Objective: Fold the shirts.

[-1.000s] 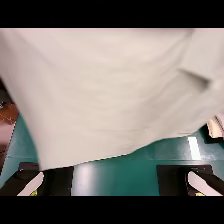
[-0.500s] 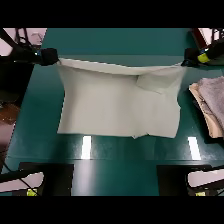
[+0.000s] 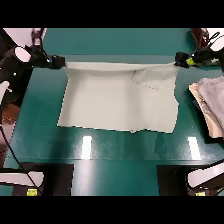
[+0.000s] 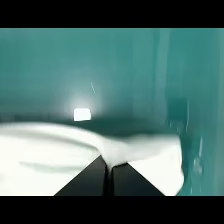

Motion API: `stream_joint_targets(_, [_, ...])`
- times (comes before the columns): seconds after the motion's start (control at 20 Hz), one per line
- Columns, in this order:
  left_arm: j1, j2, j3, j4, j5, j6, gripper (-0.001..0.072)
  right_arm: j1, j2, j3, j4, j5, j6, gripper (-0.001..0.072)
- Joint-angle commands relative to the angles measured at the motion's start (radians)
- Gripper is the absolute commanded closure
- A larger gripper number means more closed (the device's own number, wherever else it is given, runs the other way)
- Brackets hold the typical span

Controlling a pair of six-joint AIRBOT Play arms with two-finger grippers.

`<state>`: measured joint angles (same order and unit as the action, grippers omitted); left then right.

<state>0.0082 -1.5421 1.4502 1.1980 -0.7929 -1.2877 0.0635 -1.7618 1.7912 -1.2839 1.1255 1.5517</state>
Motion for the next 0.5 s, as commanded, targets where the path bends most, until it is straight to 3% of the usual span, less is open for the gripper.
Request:
stream_joint_targets(0.0, [0.001, -0.040, -0.025, 0.028, -0.149, 0.065, 0.0684, 0.003, 0.019, -0.116, -0.001, 0.052, -0.016, 0.0697])
stream_joint_targets(0.4, [0.001, -0.056, -0.063, 0.064, -0.140, -0.019, 0.0681, 0.047, 0.154, -0.382, 0.009, 0.000, -0.015, 0.0694])
stream_joint_targets(0.45, [0.001, -0.056, -0.063, 0.064, -0.139, -0.022, 0.0492, 0.056, 0.159, -0.389, 0.009, 0.000, -0.015, 0.0692])
